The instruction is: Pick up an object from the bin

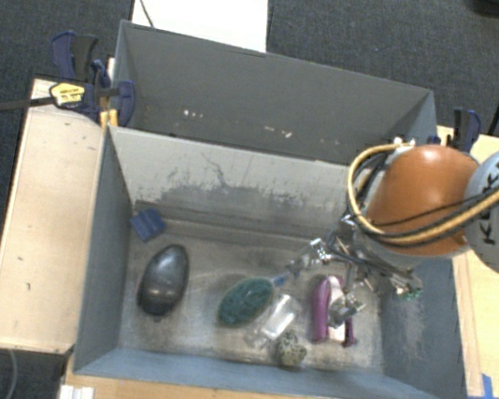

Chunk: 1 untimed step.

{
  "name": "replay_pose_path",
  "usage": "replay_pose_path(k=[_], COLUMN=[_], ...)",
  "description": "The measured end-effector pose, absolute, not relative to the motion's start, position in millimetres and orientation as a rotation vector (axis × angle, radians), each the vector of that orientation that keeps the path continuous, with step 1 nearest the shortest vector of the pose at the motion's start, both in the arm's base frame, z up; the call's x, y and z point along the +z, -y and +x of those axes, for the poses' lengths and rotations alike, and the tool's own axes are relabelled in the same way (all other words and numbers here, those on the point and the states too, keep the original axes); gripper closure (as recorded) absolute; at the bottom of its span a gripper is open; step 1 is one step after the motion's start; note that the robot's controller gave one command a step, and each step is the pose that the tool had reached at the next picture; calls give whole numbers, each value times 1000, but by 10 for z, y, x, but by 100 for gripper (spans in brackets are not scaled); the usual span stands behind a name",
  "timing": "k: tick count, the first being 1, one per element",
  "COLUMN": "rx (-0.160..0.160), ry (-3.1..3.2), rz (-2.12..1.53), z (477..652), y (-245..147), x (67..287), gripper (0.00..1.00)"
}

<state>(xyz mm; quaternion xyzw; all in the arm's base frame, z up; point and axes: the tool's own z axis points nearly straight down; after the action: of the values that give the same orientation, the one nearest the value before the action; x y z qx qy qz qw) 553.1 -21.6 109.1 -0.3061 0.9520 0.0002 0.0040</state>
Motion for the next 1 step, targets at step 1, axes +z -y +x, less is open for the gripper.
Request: replay_pose_path(k=[1], rx=[-1], ry=[-2876], rz=[-1276], z=[5836], y=[411], x=[814], gripper=[0])
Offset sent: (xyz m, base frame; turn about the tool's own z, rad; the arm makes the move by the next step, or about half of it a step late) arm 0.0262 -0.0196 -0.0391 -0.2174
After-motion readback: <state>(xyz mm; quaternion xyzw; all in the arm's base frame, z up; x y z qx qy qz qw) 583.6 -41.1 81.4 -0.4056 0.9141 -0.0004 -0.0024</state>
